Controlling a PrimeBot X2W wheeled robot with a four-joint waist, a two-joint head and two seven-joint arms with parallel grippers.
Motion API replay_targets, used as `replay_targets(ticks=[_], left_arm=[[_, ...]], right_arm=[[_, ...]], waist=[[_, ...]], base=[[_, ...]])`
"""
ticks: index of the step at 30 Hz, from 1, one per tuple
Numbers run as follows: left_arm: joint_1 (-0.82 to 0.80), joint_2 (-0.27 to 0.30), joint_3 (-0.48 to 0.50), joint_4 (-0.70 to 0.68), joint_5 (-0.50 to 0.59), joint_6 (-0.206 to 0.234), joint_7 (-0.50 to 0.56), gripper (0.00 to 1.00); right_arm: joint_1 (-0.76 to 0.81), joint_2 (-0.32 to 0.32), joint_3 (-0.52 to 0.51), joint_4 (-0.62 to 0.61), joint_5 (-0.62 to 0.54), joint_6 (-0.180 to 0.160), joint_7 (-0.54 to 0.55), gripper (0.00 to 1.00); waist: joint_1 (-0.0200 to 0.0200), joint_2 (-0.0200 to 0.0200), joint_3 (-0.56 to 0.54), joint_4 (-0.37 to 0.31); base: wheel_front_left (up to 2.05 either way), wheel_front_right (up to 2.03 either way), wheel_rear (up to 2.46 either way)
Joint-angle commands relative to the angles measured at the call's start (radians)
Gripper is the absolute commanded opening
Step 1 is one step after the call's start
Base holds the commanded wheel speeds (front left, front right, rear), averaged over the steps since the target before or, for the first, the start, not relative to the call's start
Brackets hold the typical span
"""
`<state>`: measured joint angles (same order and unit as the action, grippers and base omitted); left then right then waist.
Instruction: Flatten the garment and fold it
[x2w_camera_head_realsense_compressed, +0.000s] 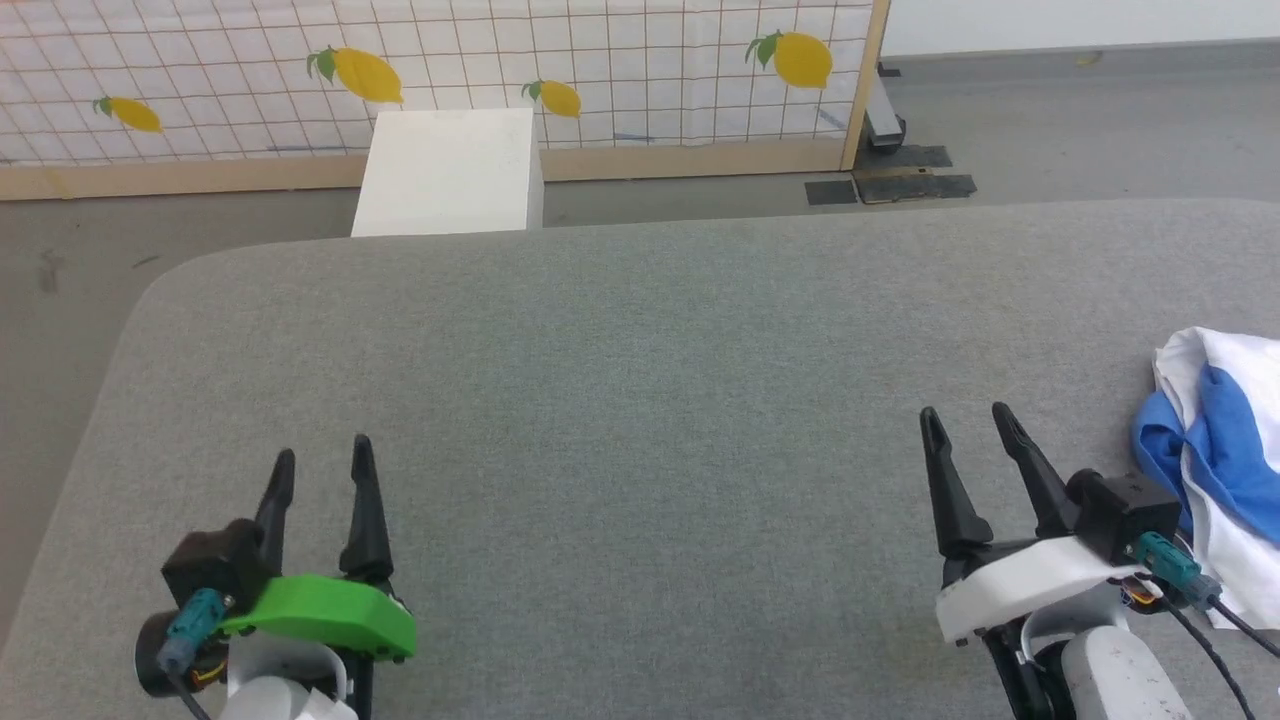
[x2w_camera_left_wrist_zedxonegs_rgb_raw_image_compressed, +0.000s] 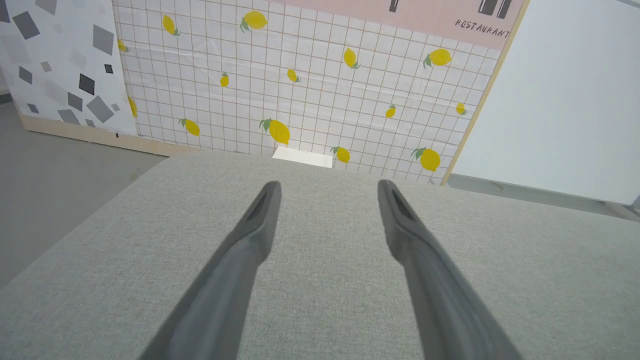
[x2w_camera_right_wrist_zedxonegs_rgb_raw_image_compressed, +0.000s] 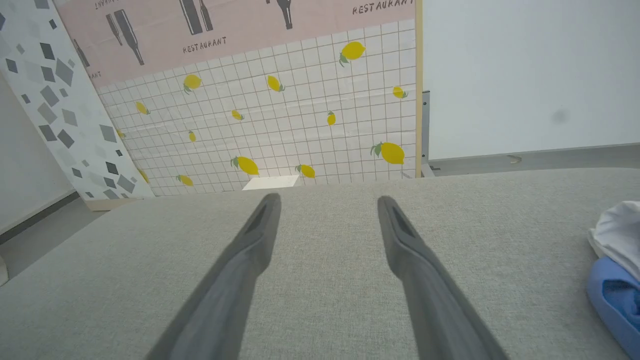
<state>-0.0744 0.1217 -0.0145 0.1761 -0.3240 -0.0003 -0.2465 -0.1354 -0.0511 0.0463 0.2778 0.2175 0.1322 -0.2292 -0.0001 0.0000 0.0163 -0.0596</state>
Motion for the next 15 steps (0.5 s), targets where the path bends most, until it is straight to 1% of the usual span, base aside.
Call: replay_targets(ticks=[1,3,4,15], left_arm=[[0.013,0.001,-0.003,0.010,0.015,-0.006,0.005,1.00],[0.013,-0.001,-0.008,0.021,0.013,-0.007,0.005,1.00],[0.003,0.000,-0.008,0.022,0.000,0.000,0.007,0.00],[0.006,-0.004,-0.007,0.011,0.014,0.000,0.020,0.00]], right_arm=[[0.009,0.001,0.001,0.002,-0.007,-0.002,-0.007,1.00],[0.008,0.001,0.002,0.004,-0.008,-0.002,-0.008,1.00],[0.000,0.000,0.000,0.003,0.000,0.000,0.000,0.00],[0.007,-0.001,-0.003,-0.012,-0.010,0.000,0.012,0.00]], waist=[[0.0001,0.0000,0.004,-0.005],[0.0001,0.0000,0.006,-0.008],[0.0001,0.0000,0.005,-0.007],[0.0001,0.0000,0.004,-0.004]], base=[[0.00,0.00,0.00],[0.00,0.00,0.00],[0.00,0.00,0.00],[0.00,0.00,0.00]])
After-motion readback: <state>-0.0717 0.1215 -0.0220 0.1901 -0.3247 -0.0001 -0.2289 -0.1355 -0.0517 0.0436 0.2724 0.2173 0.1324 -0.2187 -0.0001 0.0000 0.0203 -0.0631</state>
